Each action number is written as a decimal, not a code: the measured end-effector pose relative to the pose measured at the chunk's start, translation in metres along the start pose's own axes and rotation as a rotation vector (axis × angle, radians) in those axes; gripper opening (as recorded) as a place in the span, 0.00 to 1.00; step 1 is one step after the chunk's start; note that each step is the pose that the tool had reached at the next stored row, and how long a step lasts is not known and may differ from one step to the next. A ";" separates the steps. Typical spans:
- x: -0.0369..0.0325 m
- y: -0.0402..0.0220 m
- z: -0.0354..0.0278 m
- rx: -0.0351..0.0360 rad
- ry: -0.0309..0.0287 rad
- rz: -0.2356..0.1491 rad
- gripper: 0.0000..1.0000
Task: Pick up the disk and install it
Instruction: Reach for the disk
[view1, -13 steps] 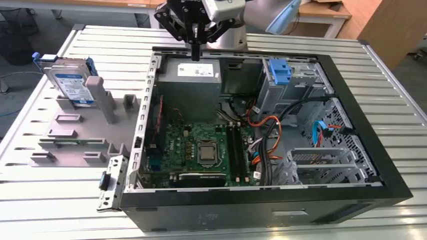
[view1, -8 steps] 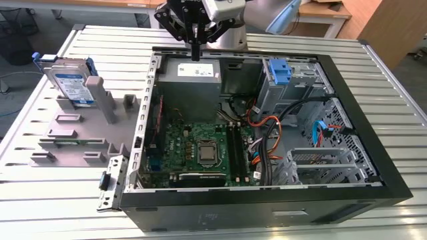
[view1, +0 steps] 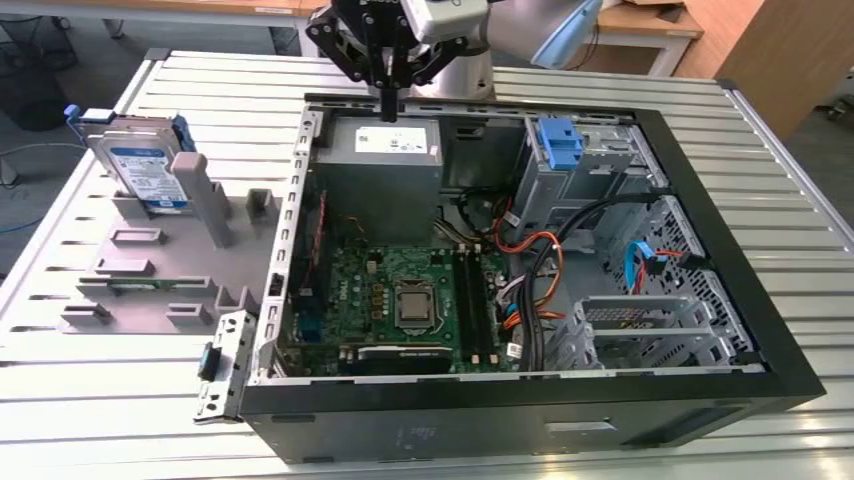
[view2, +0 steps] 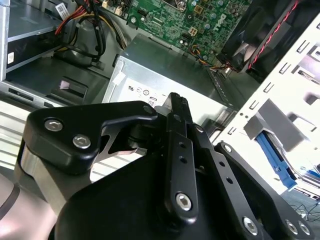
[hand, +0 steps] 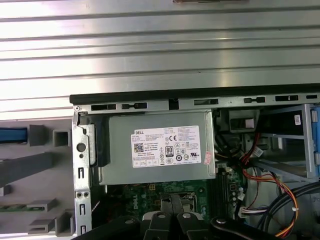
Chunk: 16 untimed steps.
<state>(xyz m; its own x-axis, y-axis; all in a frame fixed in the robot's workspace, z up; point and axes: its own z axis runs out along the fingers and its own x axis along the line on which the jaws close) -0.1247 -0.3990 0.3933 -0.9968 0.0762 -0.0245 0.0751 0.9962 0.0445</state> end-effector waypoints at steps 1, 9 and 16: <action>0.0010 -0.0001 -0.0001 0.0002 0.0001 0.000 0.11; 0.0101 -0.0007 -0.0002 -0.0001 0.0000 0.000 0.11; 0.0104 -0.0007 -0.0003 0.0001 0.0001 0.000 0.11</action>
<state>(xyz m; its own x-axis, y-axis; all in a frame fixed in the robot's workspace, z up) -0.1351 -0.3989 0.3933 -0.9968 0.0762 -0.0245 0.0751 0.9962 0.0444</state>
